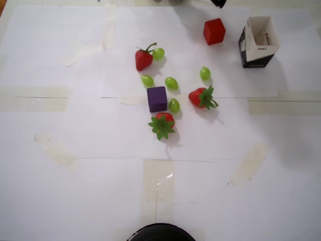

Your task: Put the red cube on top of the purple cube

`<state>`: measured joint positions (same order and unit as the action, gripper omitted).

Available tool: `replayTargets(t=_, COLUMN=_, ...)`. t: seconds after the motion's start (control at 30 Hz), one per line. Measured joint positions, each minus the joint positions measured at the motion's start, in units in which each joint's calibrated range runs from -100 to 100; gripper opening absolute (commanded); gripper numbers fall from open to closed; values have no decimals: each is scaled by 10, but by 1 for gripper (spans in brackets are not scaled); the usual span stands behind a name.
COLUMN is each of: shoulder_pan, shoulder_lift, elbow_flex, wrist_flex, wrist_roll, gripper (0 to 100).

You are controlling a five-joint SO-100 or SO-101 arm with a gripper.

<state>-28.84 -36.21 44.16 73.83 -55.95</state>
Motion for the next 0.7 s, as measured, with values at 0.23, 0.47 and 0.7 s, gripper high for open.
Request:
replayTargets(t=0.23, shoulder_pan=-32, shoulder_lift=8, elbow_flex=3, wrist_flex=-6, wrist_roll=-31, gripper=5)
replayTargets(t=0.47, shoulder_pan=-52, shoulder_lift=15, elbow_flex=35, wrist_flex=-33, wrist_roll=-41, gripper=13)
replayTargets(t=0.7, shoulder_pan=-66, shoulder_lift=24, elbow_flex=92, wrist_flex=-89, wrist_roll=-42, gripper=21)
